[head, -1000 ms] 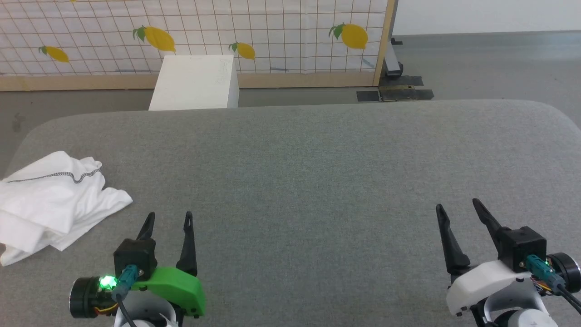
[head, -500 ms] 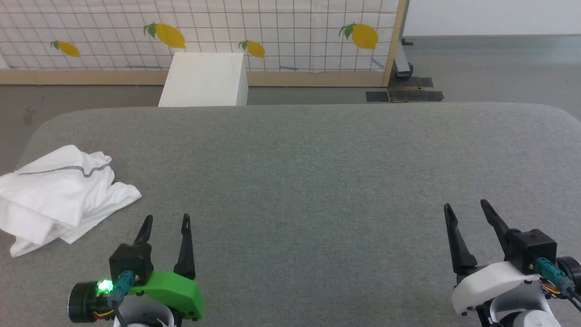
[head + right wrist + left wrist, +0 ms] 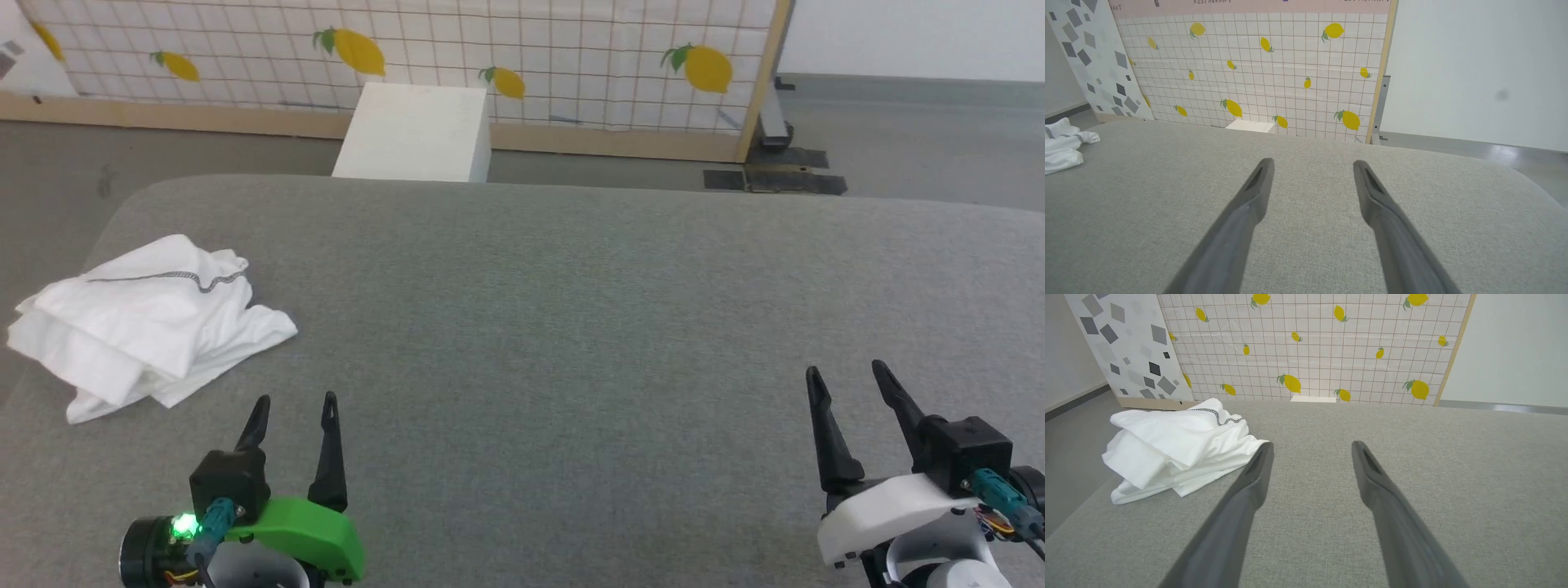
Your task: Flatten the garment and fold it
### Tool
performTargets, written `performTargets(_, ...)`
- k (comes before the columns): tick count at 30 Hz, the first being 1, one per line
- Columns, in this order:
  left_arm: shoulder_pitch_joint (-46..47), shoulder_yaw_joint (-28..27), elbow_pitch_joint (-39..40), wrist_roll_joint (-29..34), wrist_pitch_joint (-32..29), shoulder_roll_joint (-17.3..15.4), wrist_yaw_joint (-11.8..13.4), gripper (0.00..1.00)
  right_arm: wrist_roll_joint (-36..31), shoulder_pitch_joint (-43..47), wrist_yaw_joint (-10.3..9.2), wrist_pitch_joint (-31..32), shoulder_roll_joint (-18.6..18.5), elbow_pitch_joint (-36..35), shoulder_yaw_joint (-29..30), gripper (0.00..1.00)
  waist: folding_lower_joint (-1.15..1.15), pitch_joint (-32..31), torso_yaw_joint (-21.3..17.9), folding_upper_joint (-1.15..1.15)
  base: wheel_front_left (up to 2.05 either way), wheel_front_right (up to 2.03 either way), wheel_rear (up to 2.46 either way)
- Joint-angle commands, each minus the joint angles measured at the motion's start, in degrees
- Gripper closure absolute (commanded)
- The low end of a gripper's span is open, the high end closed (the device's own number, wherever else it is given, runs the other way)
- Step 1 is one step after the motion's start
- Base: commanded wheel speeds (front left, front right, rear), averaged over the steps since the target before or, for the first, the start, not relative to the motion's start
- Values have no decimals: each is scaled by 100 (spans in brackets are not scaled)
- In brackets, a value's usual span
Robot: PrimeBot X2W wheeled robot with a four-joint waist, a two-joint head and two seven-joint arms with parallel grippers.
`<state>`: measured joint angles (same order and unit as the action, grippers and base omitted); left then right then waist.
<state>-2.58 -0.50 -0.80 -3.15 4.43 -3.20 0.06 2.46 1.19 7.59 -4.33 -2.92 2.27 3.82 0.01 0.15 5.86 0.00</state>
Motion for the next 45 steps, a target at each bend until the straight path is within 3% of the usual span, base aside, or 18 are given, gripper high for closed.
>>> performTargets(1, -75, -9, -12, -99, 59, 11, 2, 0, 55, 29, -3, -64, 1, 36, 29, 0, 0, -11, 118, 0, 0, 0, 0)
performTargets(45, -474, -135, -174, -445, 578, 22, 19, 0, 116, 23, -7, -585, 3, 528, -363, 0, 0, -196, 2138, 0, -2, -2, -2)
